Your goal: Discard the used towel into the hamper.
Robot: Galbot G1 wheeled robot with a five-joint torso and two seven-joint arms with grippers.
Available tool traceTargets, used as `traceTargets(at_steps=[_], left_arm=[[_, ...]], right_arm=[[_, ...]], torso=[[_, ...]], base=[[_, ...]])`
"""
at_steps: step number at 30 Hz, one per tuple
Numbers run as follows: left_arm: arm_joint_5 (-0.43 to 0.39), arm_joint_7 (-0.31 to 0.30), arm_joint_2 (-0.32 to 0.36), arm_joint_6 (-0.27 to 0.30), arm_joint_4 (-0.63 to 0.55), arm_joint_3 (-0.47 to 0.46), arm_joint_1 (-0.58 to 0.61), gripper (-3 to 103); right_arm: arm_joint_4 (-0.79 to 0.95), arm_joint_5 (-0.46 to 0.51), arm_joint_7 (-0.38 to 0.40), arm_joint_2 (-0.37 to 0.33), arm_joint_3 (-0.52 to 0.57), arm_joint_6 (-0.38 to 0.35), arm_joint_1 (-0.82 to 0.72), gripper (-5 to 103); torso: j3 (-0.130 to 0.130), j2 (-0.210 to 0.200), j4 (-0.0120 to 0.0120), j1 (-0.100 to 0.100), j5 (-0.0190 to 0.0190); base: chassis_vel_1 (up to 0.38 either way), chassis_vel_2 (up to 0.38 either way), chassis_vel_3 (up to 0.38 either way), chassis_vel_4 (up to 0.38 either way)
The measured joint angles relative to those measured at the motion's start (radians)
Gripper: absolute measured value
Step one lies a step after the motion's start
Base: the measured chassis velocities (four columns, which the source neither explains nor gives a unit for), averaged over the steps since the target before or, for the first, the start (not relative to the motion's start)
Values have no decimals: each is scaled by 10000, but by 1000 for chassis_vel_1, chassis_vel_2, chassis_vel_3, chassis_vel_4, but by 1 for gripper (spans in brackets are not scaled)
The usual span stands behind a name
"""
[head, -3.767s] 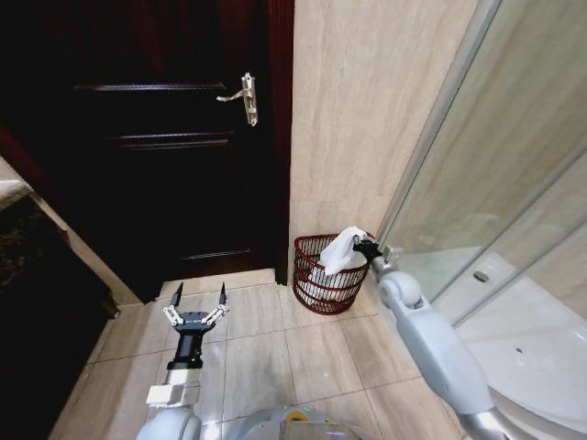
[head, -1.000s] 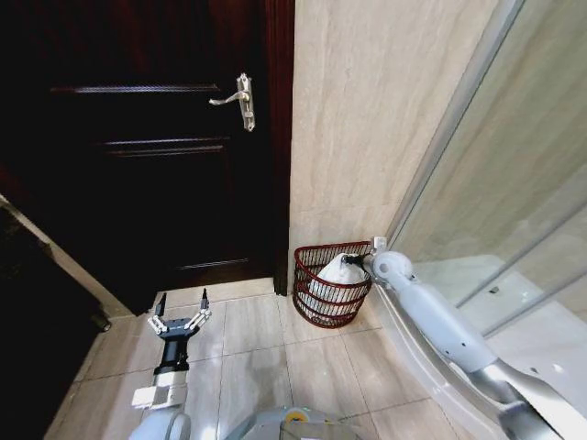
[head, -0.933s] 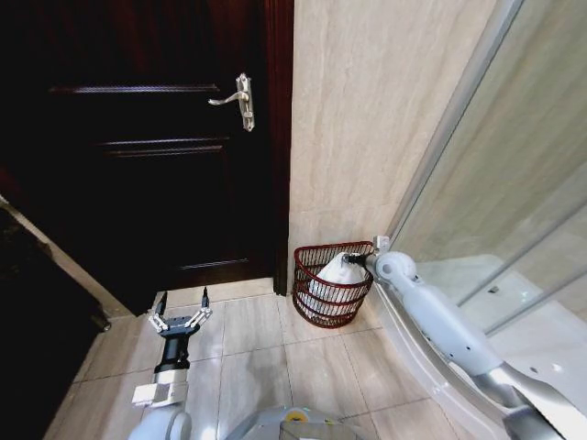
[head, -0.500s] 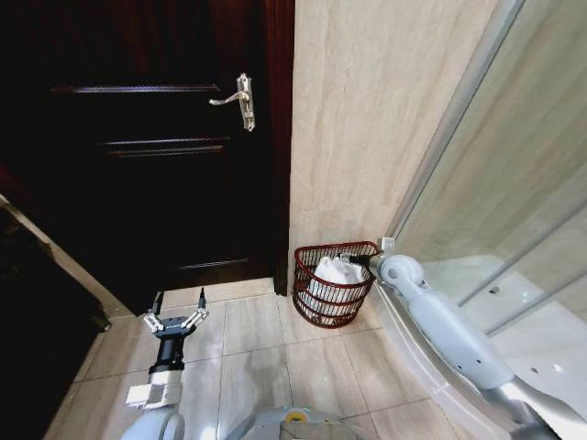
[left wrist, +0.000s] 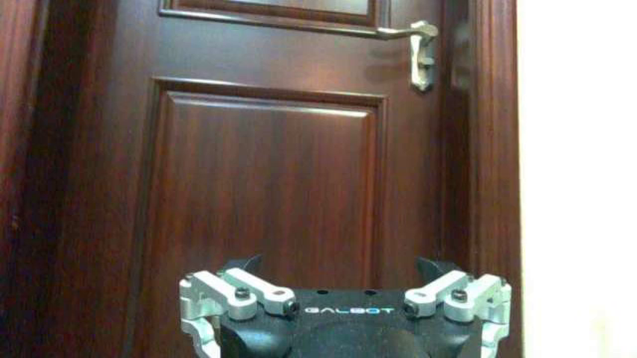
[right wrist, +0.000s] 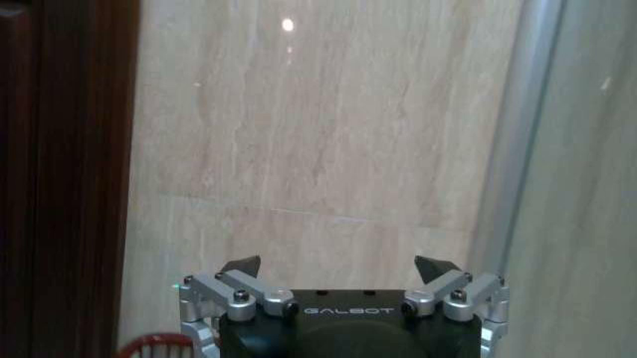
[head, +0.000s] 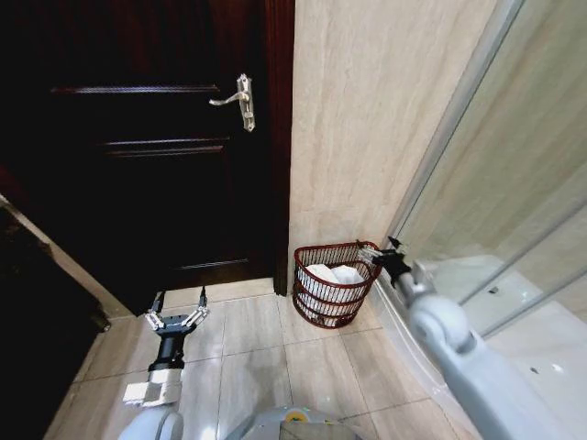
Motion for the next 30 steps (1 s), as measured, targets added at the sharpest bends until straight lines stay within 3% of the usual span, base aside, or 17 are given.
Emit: traceTargets(at_steps=[1,3,4,6,8,10,11,13,21,30], left_arm=[[-5,19,5,-14,18,9,5,100],[-66,261,50,-194,295,88,66,100],[-66,261,50,-194,295,88,66,100],[-229,314,174,-300,418,157,112,100],[-276,314,212,-289,410,163,110,100],[-298,314,301,-111,283,176,68,100],[-298,314,301,-111,283,176,68,100],[-299,326,486,327,60,214,-6,100],[-244,469,536,1325,6,281,-421,100],[-170,548,449,1245,-75,399,-318,100]], right_arm=[[33,-98,-47,71,47,60,-95,100],[637,-970,-495,1181,513,568,-1400,100],[637,-970,-495,1181,513,568,-1400,100],[1191,-1726,-968,2396,775,1061,-2647,100],[1305,-2004,-1127,2782,875,1241,-2999,100],[1458,-2557,-1414,3574,1080,1593,-3518,100],[1458,-2557,-1414,3574,1080,1593,-3518,100],[1506,-2937,-1615,4181,1248,1944,-3783,100],[1781,-3211,-1841,4955,1374,2285,-4154,100],[1919,-3218,-2016,5017,1480,2754,-4700,100]], torso=[[0,0,-1,0,0],[0,1,3,0,-3],[0,1,3,0,-3],[0,0,2,0,-8],[0,1,2,-1,-3],[0,1,1,-1,-9],[0,1,1,-1,-9],[1,1,2,-1,-3],[2,-1,3,2,-4],[1,0,2,0,-2]], base=[[0,0,0,0],[0,0,0,0],[0,0,0,0],[0,0,0,0],[0,0,0,0],[0,0,0,0],[0,0,0,0],[0,0,0,0],[3,-7,-6,5],[69,-80,-78,70]])
